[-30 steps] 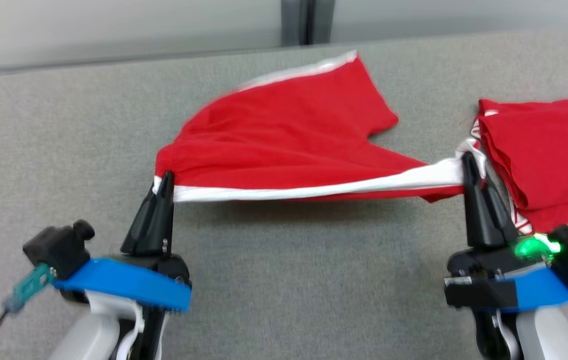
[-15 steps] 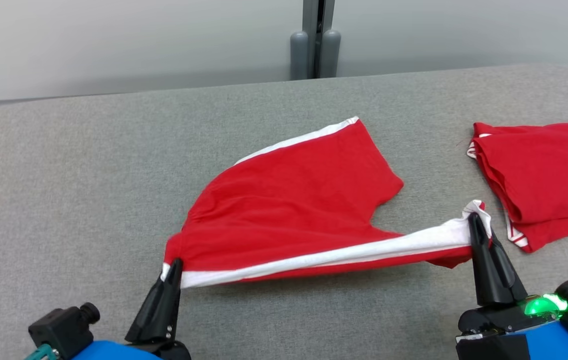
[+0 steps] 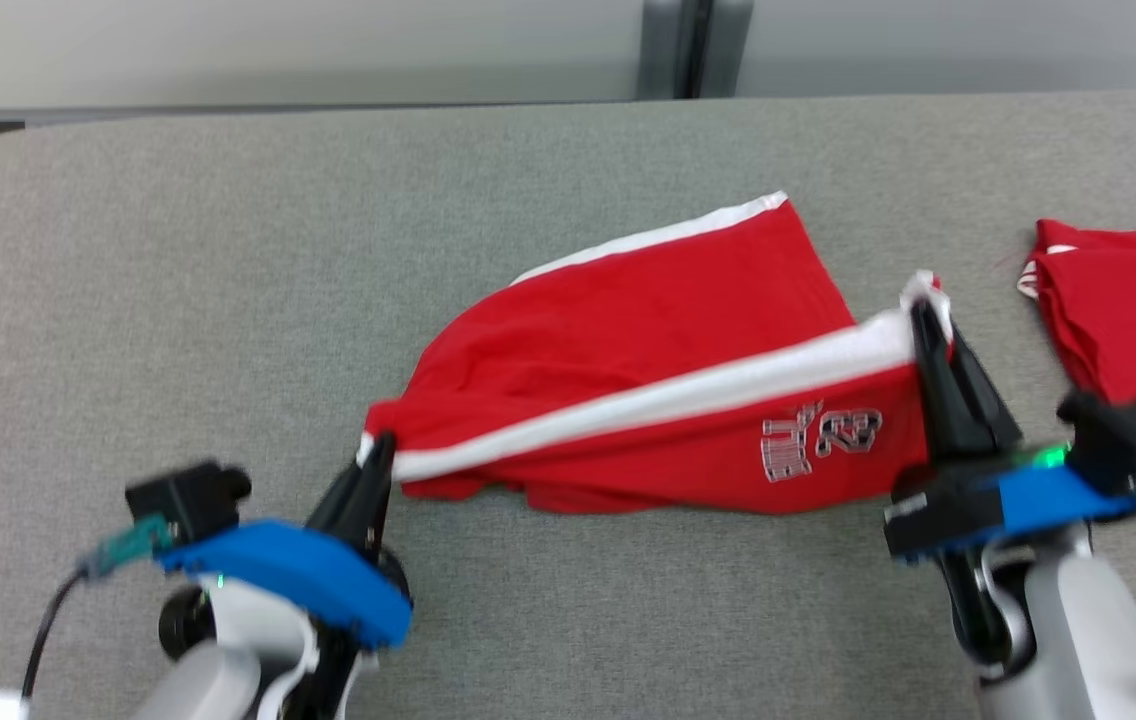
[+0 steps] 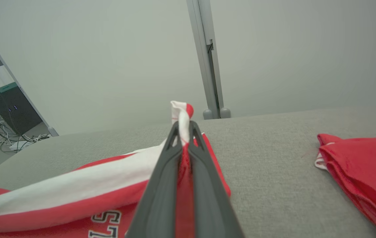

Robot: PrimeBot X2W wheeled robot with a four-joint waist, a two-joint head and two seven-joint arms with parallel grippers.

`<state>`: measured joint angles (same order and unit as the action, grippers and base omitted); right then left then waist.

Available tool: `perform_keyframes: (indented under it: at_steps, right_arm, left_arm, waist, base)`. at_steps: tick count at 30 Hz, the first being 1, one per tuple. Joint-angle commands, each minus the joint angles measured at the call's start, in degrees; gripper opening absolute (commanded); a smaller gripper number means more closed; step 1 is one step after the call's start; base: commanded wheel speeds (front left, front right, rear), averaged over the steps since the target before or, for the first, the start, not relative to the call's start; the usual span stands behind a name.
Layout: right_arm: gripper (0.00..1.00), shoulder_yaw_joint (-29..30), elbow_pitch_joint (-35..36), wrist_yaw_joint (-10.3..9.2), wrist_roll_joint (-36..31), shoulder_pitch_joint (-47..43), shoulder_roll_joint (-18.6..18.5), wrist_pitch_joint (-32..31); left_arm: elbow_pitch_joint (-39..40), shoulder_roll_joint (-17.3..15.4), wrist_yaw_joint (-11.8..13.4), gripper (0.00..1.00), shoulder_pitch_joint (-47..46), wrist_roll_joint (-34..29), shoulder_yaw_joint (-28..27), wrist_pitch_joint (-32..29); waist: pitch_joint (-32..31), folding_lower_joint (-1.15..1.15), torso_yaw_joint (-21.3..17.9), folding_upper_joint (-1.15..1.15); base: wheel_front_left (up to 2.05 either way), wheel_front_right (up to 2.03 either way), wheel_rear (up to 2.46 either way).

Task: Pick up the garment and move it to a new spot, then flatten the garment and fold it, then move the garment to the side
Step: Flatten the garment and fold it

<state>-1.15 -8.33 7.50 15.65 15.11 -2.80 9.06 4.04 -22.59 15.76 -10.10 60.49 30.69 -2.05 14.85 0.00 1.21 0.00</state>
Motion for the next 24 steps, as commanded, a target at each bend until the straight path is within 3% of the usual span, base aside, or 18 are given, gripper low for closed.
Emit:
perform_keyframes:
  at_steps: [1,8,14,15,17,18,19,22,24]
  right_arm:
    - [0.0,0.3,-2.0,-0.01,-0.7,3.0,-0.2,-0.4]
    - [0.0,1.6,-17.6,-0.01,-3.0,18.4,-0.2,0.5]
    - [0.0,1.6,-30.9,-0.01,-5.3,28.7,-0.2,2.6]
    - [0.0,1.9,-32.8,-0.01,-5.8,30.2,-0.2,3.0]
    - [0.0,2.3,-36.4,-0.01,-6.6,32.7,-0.2,3.8]
    - [0.0,2.6,-38.0,-0.01,-7.0,33.7,-0.2,4.2]
    - [0.0,2.8,-39.4,-0.01,-7.4,34.7,-0.2,4.5]
    - [0.0,3.8,-43.0,-0.01,-8.6,37.2,-0.2,5.3]
    - [0.3,4.2,-44.7,-0.01,-9.1,38.3,-0.2,5.8]
  left_arm:
    - [-1.4,0.5,-0.3,0.0,-2.8,0.0,0.1,-0.9]
    - [-10.1,2.7,-0.6,0.0,-15.6,-1.0,1.0,-5.7]
    - [-14.4,4.6,-1.2,0.0,-21.0,-1.9,2.2,-6.8]
    - [-14.7,4.8,-1.3,0.07,-21.5,-2.0,2.3,-6.7]
    - [-15.4,5.4,-1.6,0.48,-22.3,-2.2,2.5,-6.5]
    - [-15.5,5.7,-1.7,0.91,-22.6,-2.3,2.6,-6.2]
    - [-15.7,5.8,-1.8,1.0,-22.7,-2.5,2.7,-5.9]
    - [-15.5,5.9,-2.3,1.0,-22.7,-2.9,2.8,-5.1]
    - [-14.9,5.9,-2.5,1.0,-22.0,-3.1,2.7,-4.2]
  waist:
    - [1.2,0.0,0.9,0.0]
    - [5.1,0.0,2.1,0.0]
    - [7.6,0.0,2.7,0.0]
    - [8.0,0.0,2.9,0.0]
    - [8.5,0.0,3.3,0.0]
    - [8.6,0.0,3.5,0.0]
    - [8.8,0.0,3.7,0.0]
    - [8.9,0.0,4.2,0.0]
    - [8.9,0.0,4.4,0.0]
  base:
    - [0.0,0.0,0.0]
    - [0.0,0.0,0.0]
    - [0.0,0.0,0.0]
    - [0.0,0.0,0.0]
    - [0.0,0.0,0.0]
    - [0.0,0.0,0.0]
    - [0.0,0.0,0.0]
    - [0.0,0.0,0.0]
    - [0.0,0.0,0.0]
